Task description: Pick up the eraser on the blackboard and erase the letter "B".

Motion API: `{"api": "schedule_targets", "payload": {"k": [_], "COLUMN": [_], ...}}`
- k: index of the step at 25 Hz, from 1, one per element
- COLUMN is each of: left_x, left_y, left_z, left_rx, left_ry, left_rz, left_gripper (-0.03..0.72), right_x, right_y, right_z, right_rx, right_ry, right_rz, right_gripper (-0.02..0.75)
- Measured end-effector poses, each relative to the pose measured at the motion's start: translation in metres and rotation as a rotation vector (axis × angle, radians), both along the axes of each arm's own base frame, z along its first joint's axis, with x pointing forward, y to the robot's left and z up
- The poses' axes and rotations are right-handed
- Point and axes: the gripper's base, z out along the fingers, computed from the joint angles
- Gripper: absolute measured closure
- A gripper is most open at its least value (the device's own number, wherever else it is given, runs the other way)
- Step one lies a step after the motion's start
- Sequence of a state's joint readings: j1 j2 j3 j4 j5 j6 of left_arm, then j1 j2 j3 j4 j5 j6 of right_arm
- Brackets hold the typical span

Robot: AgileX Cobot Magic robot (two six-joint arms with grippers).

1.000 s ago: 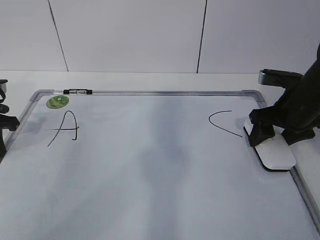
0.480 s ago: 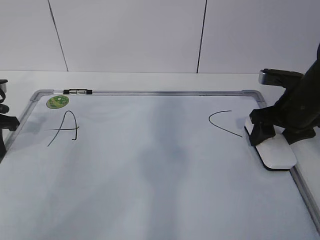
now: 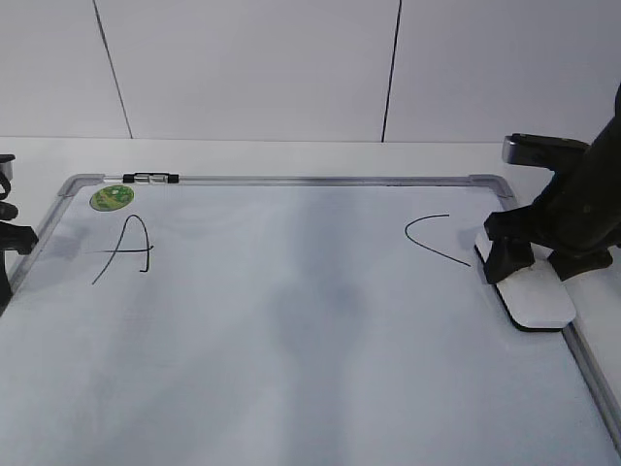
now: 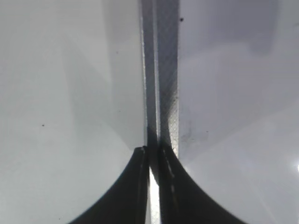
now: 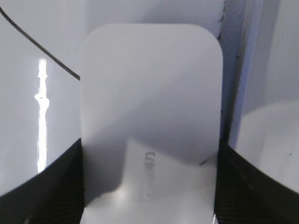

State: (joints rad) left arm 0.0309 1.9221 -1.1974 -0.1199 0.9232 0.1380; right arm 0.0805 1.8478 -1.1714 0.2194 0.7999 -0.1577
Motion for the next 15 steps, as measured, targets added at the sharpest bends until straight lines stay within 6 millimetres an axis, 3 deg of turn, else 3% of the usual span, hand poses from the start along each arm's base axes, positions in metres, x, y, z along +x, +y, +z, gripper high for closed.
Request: {"api": "schedule_targets", "payload": {"k": [10,15], "left_x": [0.0,0.0], "left_y": [0.0,0.0], "left_z": [0.0,0.0], "left_rx": [0.0,0.0], "left_ry": [0.0,0.0], "left_rz": [0.0,0.0], "left_gripper": [0.671,0.671], "right_x": [0.0,0.0006], "right_y": [-0.0002,-0.0002], "right_z": [0.0,-0.0005], "right_rx": [-0.001,0.0], "right_ry": [0.001,-0.002], "right_rz": [-0.007,-0.016], "right_gripper": [0.182,0.087]}}
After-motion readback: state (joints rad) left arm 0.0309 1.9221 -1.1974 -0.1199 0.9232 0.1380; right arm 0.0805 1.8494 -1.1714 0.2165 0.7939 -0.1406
